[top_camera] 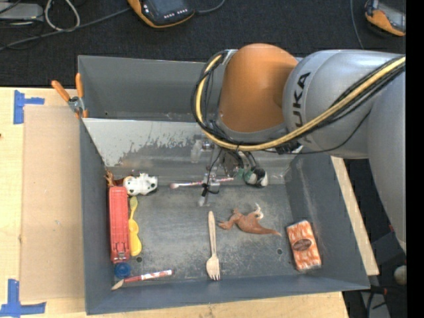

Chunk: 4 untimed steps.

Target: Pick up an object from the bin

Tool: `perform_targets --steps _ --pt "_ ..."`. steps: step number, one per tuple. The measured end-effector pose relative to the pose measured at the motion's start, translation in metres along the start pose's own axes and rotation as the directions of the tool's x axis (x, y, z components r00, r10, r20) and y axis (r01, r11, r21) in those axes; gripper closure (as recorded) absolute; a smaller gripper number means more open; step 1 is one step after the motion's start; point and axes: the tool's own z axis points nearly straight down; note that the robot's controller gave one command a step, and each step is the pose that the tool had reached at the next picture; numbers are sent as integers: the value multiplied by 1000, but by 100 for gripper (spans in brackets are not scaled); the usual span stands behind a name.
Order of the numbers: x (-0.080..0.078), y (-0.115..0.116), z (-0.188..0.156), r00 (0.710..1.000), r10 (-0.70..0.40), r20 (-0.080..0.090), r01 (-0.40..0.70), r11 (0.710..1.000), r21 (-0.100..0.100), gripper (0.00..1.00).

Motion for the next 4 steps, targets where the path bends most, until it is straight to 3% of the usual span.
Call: perform_targets --steps 1,2,3,4 --pt "23 -50 -36 999 -36 -1 36 999 1 0" --pt "23 -63 4 997 -73 -6 73 997 -2 0" --pt "49 -85 -1 998 -59 11 59 998 2 0" --pt "83 -98 45 998 -60 -7 60 998 -2 0"
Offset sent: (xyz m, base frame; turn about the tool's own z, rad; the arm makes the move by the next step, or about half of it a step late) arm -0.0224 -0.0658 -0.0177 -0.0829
